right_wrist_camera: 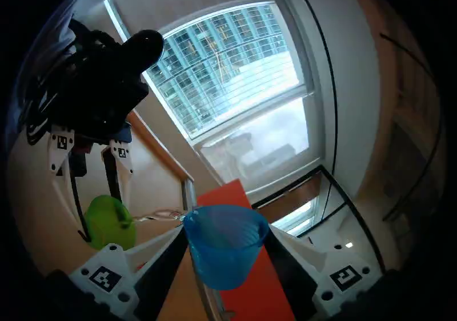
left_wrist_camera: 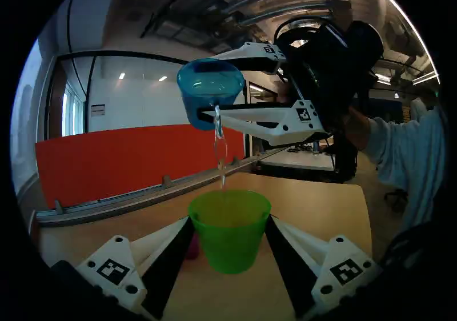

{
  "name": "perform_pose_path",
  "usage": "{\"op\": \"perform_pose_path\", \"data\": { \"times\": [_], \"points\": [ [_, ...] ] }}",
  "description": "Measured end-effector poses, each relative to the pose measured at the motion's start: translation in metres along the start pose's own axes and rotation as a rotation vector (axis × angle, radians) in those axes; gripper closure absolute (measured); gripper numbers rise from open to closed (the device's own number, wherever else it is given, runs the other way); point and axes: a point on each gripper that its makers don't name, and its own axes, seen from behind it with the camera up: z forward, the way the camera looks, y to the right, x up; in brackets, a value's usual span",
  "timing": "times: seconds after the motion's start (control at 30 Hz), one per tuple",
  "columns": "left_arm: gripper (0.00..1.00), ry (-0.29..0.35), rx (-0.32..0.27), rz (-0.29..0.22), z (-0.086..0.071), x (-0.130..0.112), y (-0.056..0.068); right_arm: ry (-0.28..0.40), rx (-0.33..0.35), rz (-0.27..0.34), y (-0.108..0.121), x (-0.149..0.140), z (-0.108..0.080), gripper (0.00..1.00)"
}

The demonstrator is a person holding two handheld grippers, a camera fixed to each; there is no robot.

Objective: Pour water

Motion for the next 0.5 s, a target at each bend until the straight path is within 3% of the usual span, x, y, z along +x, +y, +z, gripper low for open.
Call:
{"op": "perform_pose_path", "data": {
  "times": [0.5],
  "points": [
    [0.15,-0.002,-0.009,0.003,0.002,0.002,0.004,-0.013,-0.022,-0.109,0.012,-0.003,0.003,0.09]
  ]
}}
